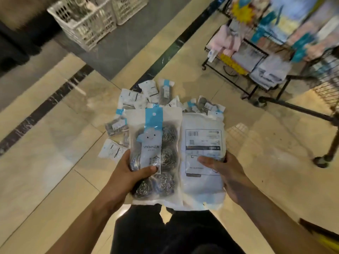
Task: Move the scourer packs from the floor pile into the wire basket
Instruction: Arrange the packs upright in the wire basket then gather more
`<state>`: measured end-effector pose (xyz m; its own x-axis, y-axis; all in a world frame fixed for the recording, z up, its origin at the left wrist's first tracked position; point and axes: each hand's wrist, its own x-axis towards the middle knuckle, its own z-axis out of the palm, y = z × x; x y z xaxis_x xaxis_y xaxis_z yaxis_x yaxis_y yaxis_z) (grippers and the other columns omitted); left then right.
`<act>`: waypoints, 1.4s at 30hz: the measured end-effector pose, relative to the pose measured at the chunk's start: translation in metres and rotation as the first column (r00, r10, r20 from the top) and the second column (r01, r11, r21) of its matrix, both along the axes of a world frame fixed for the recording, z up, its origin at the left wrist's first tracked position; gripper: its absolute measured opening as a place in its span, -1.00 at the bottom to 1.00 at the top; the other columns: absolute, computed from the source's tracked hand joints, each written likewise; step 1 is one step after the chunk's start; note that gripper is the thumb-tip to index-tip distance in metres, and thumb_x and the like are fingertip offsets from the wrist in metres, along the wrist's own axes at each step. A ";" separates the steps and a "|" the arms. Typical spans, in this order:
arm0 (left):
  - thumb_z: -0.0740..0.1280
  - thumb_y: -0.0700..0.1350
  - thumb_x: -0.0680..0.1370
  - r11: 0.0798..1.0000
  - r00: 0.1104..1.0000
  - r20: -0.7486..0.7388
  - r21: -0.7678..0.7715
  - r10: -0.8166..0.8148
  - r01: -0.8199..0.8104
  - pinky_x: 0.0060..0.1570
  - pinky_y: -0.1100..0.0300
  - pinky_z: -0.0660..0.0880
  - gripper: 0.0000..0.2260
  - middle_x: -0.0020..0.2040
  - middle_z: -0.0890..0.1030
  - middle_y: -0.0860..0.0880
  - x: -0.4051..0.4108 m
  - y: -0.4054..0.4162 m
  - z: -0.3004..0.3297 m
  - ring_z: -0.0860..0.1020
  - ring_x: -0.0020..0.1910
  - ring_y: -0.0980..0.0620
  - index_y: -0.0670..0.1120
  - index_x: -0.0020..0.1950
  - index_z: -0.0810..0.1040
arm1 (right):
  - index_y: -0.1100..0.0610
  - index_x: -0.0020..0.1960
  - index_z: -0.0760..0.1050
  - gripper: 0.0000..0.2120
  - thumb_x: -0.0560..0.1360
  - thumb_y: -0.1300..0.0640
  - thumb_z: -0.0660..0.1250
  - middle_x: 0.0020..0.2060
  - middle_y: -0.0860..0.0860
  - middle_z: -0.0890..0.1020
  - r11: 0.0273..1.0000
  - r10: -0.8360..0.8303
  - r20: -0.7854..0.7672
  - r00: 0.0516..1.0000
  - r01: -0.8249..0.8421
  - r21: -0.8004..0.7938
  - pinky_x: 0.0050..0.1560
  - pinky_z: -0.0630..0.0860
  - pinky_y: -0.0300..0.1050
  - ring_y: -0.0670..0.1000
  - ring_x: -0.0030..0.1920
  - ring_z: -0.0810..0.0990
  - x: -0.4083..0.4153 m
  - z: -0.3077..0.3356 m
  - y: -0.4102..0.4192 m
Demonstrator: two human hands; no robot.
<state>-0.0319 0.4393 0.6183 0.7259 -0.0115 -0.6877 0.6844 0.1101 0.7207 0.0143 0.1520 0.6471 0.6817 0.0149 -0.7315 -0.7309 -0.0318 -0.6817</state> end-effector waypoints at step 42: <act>0.70 0.09 0.11 0.720 0.700 0.177 0.096 -0.692 0.687 0.34 -0.09 0.56 -0.17 0.19 0.74 0.10 -0.011 -0.561 0.105 0.67 0.23 0.01 0.11 0.36 0.53 | 0.05 0.25 0.60 -0.58 0.43 0.20 0.58 0.04 0.00 0.80 0.651 -0.730 0.294 0.617 0.759 0.022 0.00 0.73 0.05 0.07 0.00 0.80 -0.258 0.108 -0.471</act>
